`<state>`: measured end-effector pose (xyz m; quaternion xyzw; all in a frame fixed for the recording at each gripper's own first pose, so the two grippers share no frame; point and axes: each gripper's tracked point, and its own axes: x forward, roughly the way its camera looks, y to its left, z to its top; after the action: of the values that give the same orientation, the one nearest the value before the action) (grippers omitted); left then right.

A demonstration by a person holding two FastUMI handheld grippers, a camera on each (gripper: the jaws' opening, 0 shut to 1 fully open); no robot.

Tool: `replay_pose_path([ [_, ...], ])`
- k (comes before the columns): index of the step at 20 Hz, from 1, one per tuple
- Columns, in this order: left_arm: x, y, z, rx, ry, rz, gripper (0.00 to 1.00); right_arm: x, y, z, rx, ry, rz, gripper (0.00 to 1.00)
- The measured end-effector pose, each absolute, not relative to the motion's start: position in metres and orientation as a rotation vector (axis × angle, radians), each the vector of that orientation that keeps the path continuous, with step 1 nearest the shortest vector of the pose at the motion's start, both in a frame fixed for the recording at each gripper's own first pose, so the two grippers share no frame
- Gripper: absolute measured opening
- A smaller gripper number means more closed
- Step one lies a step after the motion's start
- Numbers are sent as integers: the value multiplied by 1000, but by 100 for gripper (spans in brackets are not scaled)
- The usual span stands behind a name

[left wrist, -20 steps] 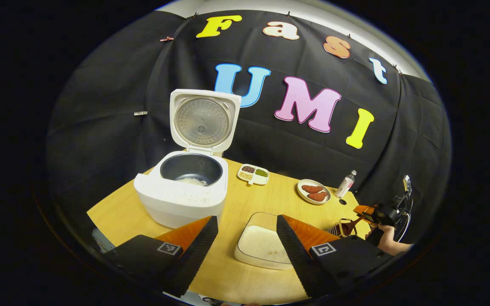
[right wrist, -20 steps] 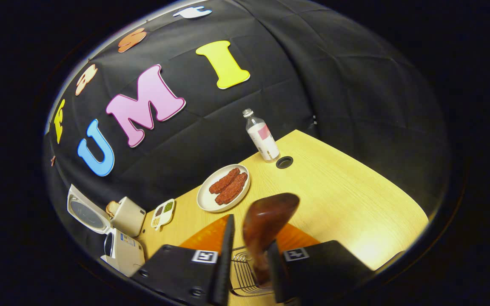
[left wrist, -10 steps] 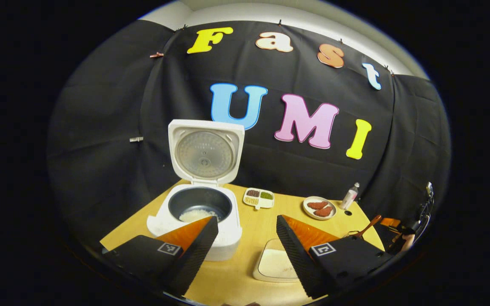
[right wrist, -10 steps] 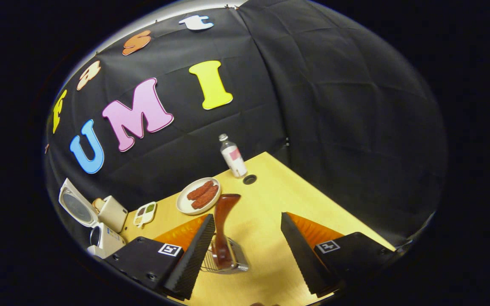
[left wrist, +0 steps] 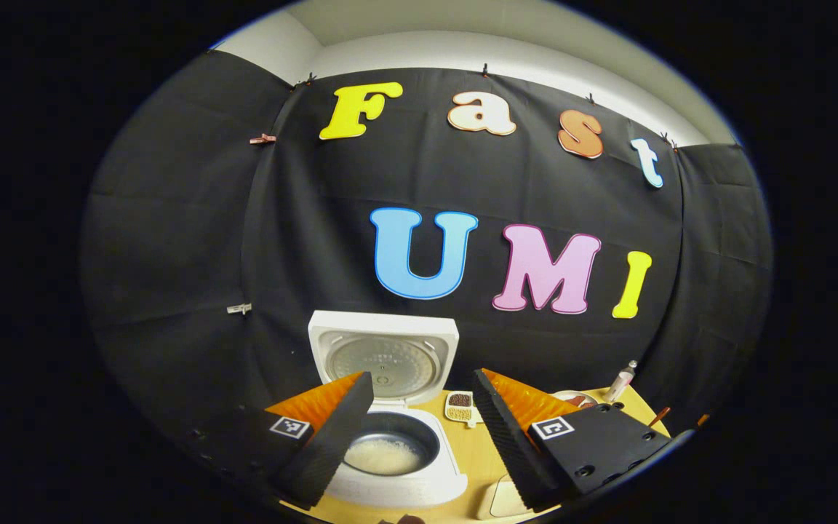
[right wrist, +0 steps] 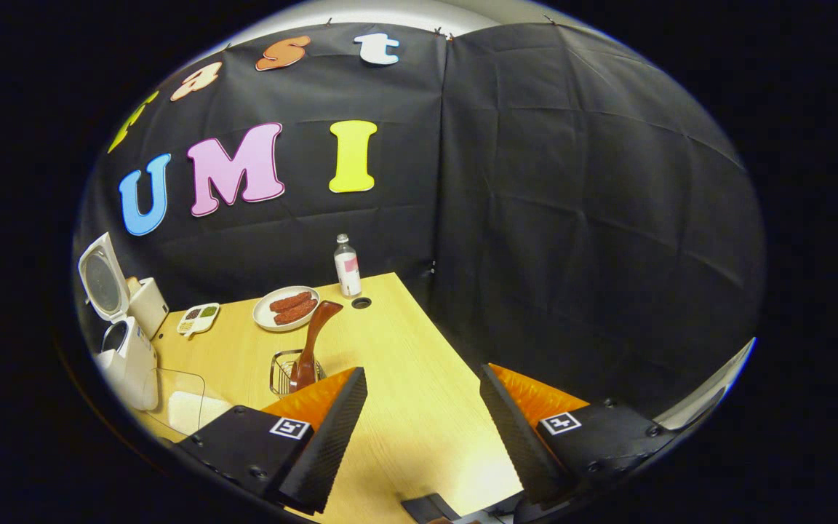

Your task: Close the left gripper, press the button to open the rice cooker; take a wooden spoon from the chopstick holder with the right hand, scoop a spoonful of rice and pour it into the rice cooker, then put the wooden spoon back into the chopstick holder.

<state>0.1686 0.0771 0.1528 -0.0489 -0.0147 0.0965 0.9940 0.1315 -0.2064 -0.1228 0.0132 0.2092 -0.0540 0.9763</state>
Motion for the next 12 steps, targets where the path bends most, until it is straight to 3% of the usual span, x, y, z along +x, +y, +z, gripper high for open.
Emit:
replay_pose_path([
  [7,251,130,219,-67,-46,145,94,117,-187,-92,67,360,-139,99],
  [12,317,170,209,-38,21,159,94,88,-167,-92,89,347,-130,99],
])
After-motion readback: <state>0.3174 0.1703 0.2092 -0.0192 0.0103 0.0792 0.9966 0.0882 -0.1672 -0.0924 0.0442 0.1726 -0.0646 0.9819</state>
